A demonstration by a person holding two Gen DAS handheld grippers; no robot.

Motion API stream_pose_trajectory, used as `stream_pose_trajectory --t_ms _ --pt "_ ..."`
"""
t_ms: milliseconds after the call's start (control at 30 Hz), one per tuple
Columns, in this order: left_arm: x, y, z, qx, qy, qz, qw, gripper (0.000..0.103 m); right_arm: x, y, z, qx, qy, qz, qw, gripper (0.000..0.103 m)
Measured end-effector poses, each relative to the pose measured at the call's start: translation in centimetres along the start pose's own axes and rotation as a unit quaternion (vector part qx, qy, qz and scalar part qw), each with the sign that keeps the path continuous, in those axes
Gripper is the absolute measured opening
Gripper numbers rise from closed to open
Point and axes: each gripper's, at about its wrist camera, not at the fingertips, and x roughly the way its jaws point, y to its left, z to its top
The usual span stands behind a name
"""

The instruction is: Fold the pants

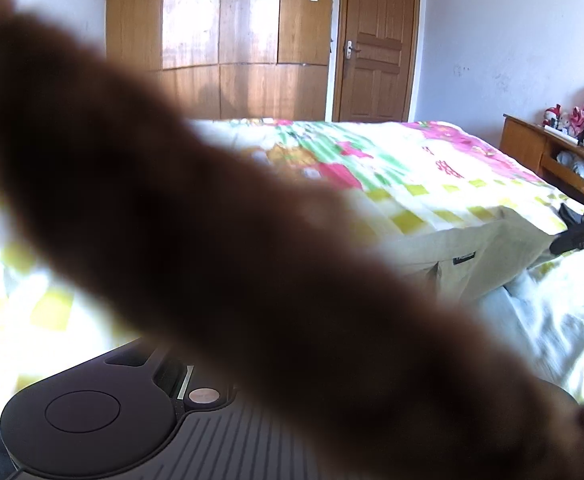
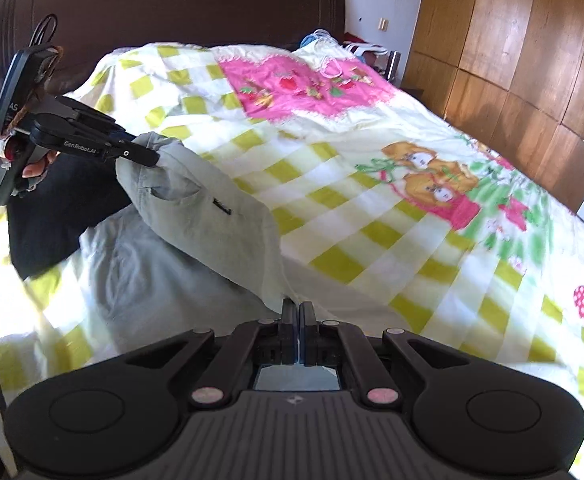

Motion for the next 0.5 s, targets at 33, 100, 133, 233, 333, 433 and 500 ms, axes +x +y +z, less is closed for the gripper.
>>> stream_pose_trajectory --t_ms 33,100,133,233,333,433,500 --pt "-0.5 -0.3 -1.5 -0.004 0.011 0.000 0.9999 0.017 0.1 1.2 -1.3 0.010 0.016 0.008 1.000 0.018" --pt "-0.9 -0.8 -4.2 0.002 0.035 0.007 0.9994 0.018 1.0 3.2 -3.3 0.022 0.041 0.022 0.999 0.018" --pt "-1.0 -1.0 -5.5 0.009 0.044 0.016 0.9989 0.018 1.6 4.3 -4.2 0.015 0.051 0.018 0.998 0.018" --pt "-1.6 -0.6 -8.1 -0.013 0.063 0.015 0.9978 0.022 2.8 6.5 -6.1 0.008 0.079 0.022 0.997 0.018" --pt "-2.4 -0.7 -8.8 -0.010 0.061 0.010 0.9980 0.025 3.3 7.7 -7.0 -0.023 0.086 0.008 0.996 0.019" --pt "-3.3 -1.2 -9.2 0.018 0.063 0.018 0.9977 0.034 3.3 8.5 -7.2 -0.069 0.089 -0.016 0.994 0.022" --pt "-3.8 -1.7 -9.5 0.044 0.061 0.031 0.9966 0.042 2.9 8.9 -6.8 -0.094 0.080 -0.018 0.992 0.034"
